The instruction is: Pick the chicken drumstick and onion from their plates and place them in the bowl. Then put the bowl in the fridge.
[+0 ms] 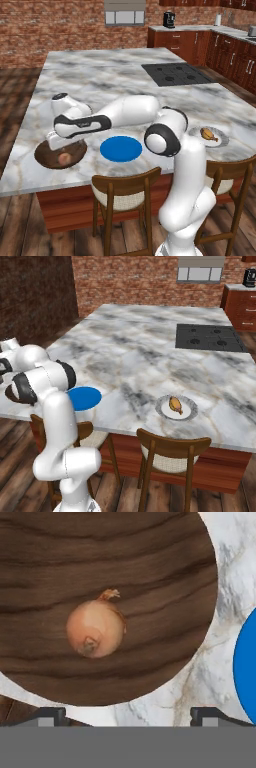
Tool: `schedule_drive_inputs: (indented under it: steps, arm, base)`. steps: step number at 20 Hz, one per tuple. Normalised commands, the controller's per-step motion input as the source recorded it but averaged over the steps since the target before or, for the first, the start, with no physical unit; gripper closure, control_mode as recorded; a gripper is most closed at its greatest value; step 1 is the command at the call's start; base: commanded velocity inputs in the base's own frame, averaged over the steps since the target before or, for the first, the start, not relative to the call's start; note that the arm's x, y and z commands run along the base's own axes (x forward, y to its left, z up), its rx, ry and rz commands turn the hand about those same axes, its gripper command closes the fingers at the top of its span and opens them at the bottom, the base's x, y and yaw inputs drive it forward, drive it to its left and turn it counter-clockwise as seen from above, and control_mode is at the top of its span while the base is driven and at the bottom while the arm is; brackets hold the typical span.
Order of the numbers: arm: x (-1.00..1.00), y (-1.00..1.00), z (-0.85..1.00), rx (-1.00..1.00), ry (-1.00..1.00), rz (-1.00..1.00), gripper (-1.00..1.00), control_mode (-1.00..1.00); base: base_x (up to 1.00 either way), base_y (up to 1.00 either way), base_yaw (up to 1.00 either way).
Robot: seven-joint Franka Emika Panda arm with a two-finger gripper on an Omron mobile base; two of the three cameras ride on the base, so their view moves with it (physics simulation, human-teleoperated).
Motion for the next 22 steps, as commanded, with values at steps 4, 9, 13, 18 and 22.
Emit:
schedule_drive_inputs:
  steps: [4, 9, 13, 18, 22]
  arm:
    - [-0.46, -0.65, 0.01, 0.00, -0.27, 0.00, -1.00, -1.00]
    - [-0.33, -0.78, 0.00, 0.00, -0.18, 0.00, -1.00, -1.00]
    - [-0.26, -0.84, 0.05, 0.06, -0.12, 0.00, -1.00, -1.00]
    - [-0.13, -0.80, 0.15, 0.11, 0.04, -0.04, -1.00, -1.00]
    - [-0.03, -0.77, 0.23, 0.09, 0.17, -0.09, -1.00, -1.00]
  base:
    - [0.00, 0.00, 0.00]
    - [0.00, 0.00, 0.00]
    - [0.00, 0.00, 0.00]
    - [0.00, 0.00, 0.00]
    - [0.00, 0.00, 0.00]
